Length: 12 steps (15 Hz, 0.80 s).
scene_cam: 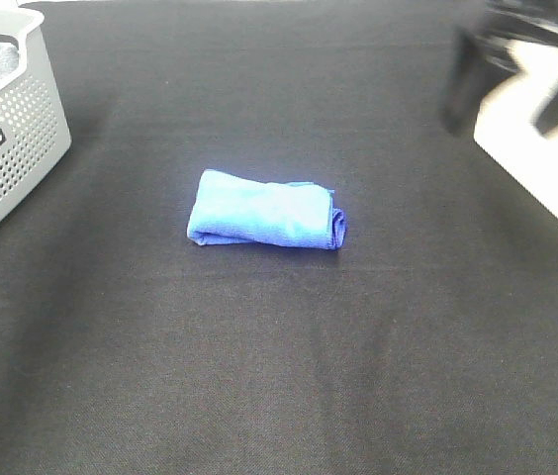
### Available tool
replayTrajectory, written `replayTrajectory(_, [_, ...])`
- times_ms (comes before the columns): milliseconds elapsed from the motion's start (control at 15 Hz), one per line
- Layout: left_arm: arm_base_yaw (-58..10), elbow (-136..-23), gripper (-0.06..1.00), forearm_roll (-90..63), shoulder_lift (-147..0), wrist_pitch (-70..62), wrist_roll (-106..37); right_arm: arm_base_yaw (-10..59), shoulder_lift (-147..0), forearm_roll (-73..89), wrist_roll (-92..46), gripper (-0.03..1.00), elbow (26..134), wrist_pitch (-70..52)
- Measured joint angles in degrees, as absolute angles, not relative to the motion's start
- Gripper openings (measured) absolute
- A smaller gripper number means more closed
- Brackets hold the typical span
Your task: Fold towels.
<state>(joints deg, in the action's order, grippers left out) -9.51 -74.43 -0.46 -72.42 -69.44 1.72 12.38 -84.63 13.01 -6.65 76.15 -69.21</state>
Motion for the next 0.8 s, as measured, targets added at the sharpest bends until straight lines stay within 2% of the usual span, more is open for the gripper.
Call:
replayTrajectory(267, [-9.51, -55.63, 0.8, -0.4, -49.16, -69.79, 1.03, 12.38, -64.52, 12.49, -6.65, 0.87, 56.44, -64.4])
replayTrajectory(400, [-9.51, -46.64, 0.8, -0.4, -32.95, -69.9, -0.69, 12.38, -52.43, 11.12, -6.65, 0.87, 46.41, -62.68])
replayTrajectory(600, [-9.51, -38.5, 0.8, -0.8, -16.39, -69.96, -6.76, 12.38, -37.41, 7.85, -6.65, 0.87, 37.7, -62.11])
replayTrajectory(800, [-9.51, -33.06, 0.8, -2.75, -6.13, -69.61, -8.19, 12.38, -24.29, 6.25, -6.65, 0.87, 33.69, -62.11])
